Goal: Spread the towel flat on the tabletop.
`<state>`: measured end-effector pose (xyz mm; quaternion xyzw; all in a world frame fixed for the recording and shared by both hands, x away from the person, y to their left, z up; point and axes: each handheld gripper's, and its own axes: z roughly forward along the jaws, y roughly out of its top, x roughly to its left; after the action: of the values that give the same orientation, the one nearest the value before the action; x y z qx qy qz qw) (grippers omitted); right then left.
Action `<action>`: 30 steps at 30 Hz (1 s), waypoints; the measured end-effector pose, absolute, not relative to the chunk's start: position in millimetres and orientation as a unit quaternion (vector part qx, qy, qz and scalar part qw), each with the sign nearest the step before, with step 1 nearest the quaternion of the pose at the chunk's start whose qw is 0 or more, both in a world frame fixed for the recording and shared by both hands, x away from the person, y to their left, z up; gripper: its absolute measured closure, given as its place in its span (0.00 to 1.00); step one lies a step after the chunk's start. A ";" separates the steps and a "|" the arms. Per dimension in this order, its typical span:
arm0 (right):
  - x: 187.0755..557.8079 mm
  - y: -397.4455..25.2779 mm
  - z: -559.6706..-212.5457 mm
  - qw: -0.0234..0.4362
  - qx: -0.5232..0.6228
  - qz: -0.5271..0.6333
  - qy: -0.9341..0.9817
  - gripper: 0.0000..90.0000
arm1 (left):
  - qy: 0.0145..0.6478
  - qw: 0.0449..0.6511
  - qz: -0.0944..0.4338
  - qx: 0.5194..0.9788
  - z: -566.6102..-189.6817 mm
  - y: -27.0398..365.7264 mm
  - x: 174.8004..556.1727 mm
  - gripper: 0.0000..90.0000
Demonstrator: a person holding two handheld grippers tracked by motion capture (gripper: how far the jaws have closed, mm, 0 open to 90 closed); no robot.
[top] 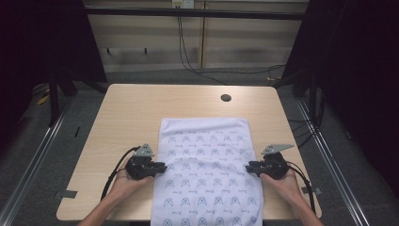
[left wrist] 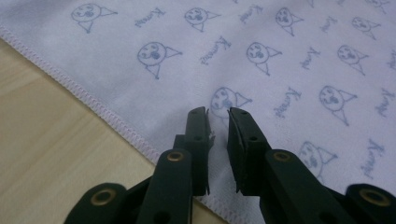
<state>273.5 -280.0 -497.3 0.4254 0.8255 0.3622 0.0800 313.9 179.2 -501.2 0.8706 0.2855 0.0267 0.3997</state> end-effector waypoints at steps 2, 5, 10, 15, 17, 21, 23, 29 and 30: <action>267.7 -278.7 -496.1 0.084 0.422 0.353 0.831 0.79 | 0.291 0.410 0.018 0.864 -502.8 181.2 314.6 0.84; 260.0 -276.6 -497.3 0.091 0.419 0.359 0.829 0.82 | 0.282 0.414 0.010 0.865 -503.4 180.1 315.2 0.77; 257.1 -277.8 -498.4 0.097 0.423 0.357 0.827 0.99 | 0.284 0.408 0.011 0.867 -503.9 179.6 321.0 0.96; 247.5 -273.0 -497.5 0.088 0.416 0.357 0.832 1.00 | 0.277 0.400 0.007 0.874 -502.0 179.7 314.7 0.99; 240.0 -270.2 -497.1 0.075 0.406 0.360 0.837 1.00 | 0.270 0.398 0.000 0.877 -501.1 181.8 307.2 0.99; 227.2 -269.3 -495.9 0.066 0.400 0.357 0.841 0.99 | 0.274 0.394 -0.001 0.878 -499.9 186.4 293.5 0.99; 222.9 -269.8 -495.9 0.060 0.402 0.359 0.840 0.99 | 0.275 0.391 -0.006 0.878 -499.1 186.6 289.3 0.98; 197.7 -264.6 -492.4 0.029 0.381 0.349 0.856 0.99 | 0.252 0.384 -0.031 0.888 -497.0 188.6 262.9 0.98; 194.1 -262.8 -490.7 0.031 0.375 0.340 0.862 0.99 | 0.248 0.379 -0.029 0.891 -495.8 189.1 256.8 0.98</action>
<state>194.1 -262.8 -490.7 0.3752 0.8616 0.3404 0.0309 256.8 189.1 -495.8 0.8909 0.2484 -0.0294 0.3792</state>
